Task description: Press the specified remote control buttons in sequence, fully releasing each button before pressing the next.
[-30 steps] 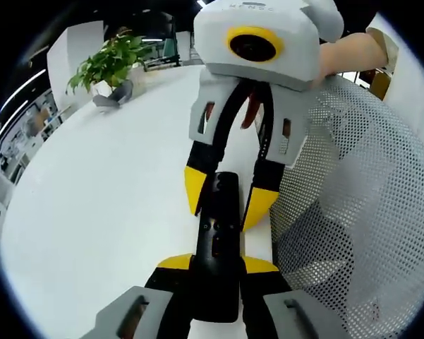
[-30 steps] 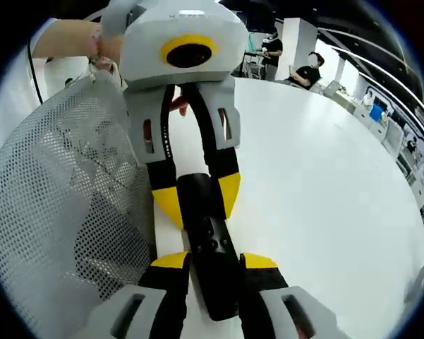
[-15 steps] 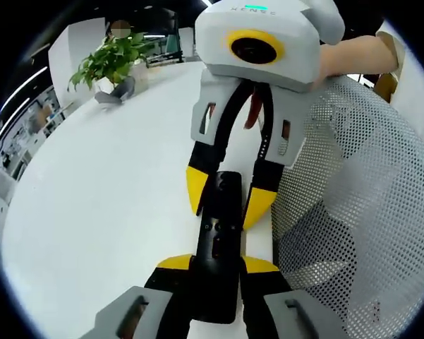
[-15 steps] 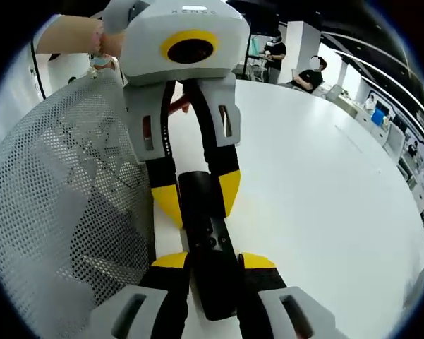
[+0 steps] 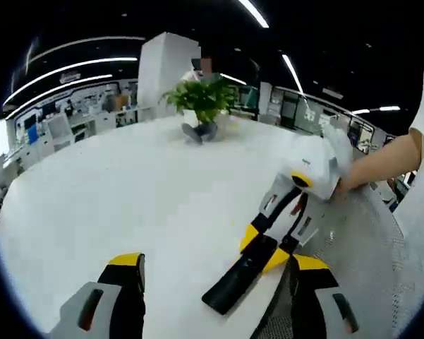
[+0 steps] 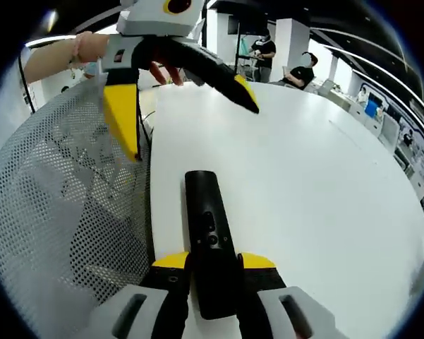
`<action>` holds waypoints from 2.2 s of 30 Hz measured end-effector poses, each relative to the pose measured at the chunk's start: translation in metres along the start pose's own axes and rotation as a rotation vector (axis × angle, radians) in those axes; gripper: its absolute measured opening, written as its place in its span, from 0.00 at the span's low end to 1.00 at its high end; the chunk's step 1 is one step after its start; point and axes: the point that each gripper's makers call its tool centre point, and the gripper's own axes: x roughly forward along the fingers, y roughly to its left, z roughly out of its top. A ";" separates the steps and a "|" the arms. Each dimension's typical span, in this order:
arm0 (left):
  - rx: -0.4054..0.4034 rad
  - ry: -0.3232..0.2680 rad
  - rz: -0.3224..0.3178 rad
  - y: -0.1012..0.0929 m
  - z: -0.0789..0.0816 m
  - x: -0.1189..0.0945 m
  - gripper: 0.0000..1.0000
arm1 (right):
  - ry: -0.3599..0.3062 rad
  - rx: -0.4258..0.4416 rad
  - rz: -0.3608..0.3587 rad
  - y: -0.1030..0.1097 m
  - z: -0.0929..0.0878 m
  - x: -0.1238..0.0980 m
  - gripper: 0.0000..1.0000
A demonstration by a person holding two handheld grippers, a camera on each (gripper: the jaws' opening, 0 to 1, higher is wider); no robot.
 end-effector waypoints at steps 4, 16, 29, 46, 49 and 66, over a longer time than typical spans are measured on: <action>-0.046 -0.163 0.111 0.012 0.017 -0.024 1.00 | -0.001 0.004 -0.002 0.000 0.000 0.000 0.23; 0.091 -0.476 0.331 0.018 0.051 -0.063 1.00 | 0.028 -0.001 -0.005 0.000 0.000 0.000 0.22; -0.010 -0.490 0.399 0.039 0.048 -0.072 1.00 | 0.113 -0.039 0.015 -0.038 0.003 0.003 0.21; -0.019 -0.467 0.406 0.042 0.044 -0.070 1.00 | 0.156 -0.052 0.029 -0.104 0.014 0.015 0.21; -0.011 -0.461 0.396 0.040 0.043 -0.069 1.00 | 0.164 -0.055 0.032 -0.113 0.016 0.016 0.21; -0.018 -0.447 0.396 0.040 0.041 -0.069 1.00 | 0.235 -0.069 0.051 -0.161 0.023 0.022 0.21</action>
